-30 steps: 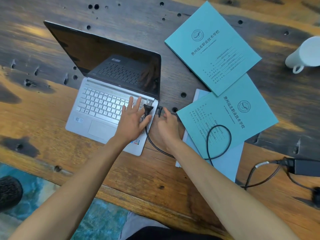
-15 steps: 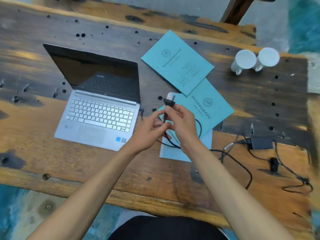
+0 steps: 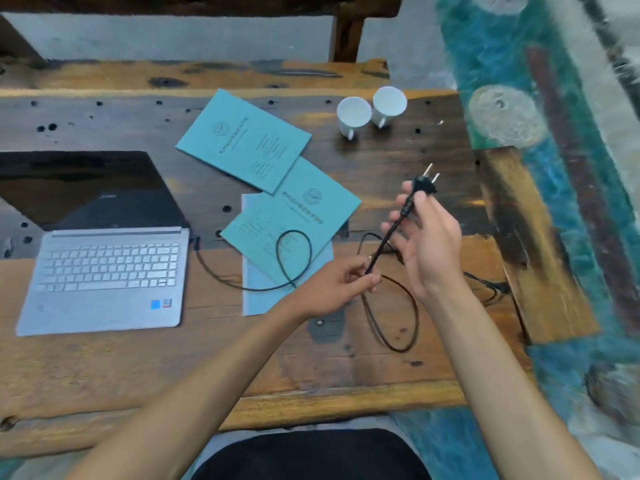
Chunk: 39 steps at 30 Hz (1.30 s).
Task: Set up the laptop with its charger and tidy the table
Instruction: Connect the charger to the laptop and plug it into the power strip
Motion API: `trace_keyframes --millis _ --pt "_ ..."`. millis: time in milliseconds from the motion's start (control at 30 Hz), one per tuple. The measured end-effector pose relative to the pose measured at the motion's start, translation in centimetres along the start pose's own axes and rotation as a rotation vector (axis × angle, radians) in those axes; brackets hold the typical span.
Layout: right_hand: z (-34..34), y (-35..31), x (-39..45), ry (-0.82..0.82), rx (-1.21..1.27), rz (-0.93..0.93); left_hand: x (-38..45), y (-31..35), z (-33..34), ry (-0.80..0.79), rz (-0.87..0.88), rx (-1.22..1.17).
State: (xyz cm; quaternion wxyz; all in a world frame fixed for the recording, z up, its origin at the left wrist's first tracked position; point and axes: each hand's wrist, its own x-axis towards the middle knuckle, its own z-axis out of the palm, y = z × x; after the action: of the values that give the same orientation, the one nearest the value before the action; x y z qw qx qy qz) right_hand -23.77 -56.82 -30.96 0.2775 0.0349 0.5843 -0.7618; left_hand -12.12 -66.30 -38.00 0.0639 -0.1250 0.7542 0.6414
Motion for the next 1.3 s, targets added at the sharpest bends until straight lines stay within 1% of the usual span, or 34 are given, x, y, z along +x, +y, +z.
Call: trace_keyframes --millis 67,133,233,300,367,433,533,600,700,767,867,967,1167,1233,1300 --pt "-3.1 -1.9 0.4 0.03 0.045 -0.018 1.7 0.4 2.2 -0.054 0.036 0.094" --pt "-5.5 -3.3 0.9 0.054 0.076 -0.025 2.9 -0.5 3.1 -0.101 0.056 0.241" --pt "-10.7 -6.4 1.9 0.095 0.142 -0.079 4.7 -2.2 4.9 -0.183 -0.027 0.421" --pt "-14.4 -8.6 2.5 0.135 0.176 -0.124 5.3 -3.2 6.1 -0.194 -0.104 0.434" --pt "-18.3 -10.5 2.9 0.181 0.204 -0.155 6.1 -3.5 7.4 -0.176 -0.14 0.383" --pt "-21.9 -12.0 3.2 0.238 0.227 -0.173 7.2 -3.2 8.8 -0.158 -0.147 0.339" --pt "-26.6 -13.6 3.5 0.308 0.27 -0.189 9.4 -2.7 11.1 -0.147 -0.099 0.385" --pt "-28.9 -14.0 3.7 0.338 0.287 -0.192 10.9 -2.5 12.3 -0.127 -0.106 0.43" --pt "-31.0 -13.5 4.2 0.349 0.3 -0.171 13.0 -2.4 13.3 -0.109 -0.196 0.467" --pt "-31.9 -12.7 4.7 0.364 0.316 -0.141 14.2 -2.6 13.5 -0.121 -0.226 0.524" --pt "-33.1 -11.5 5.4 0.399 0.334 -0.096 16.0 -3.0 13.6 -0.14 -0.213 0.638" --pt "-34.5 -10.5 5.8 0.415 0.354 -0.063 17.5 -3.7 13.5 -0.123 -0.179 0.751" --pt "-36.5 -9.3 6.1 0.433 0.343 -0.004 19.9 -4.8 13.2 0.037 -0.196 0.786" --pt "-36.9 -9.1 6.1 0.434 0.338 0.004 20.8 -5.0 12.9 0.088 -0.243 0.78" --pt "-37.3 -8.9 6.2 0.436 0.338 0.012 21.8 -5.1 12.6 0.095 -0.304 0.783"
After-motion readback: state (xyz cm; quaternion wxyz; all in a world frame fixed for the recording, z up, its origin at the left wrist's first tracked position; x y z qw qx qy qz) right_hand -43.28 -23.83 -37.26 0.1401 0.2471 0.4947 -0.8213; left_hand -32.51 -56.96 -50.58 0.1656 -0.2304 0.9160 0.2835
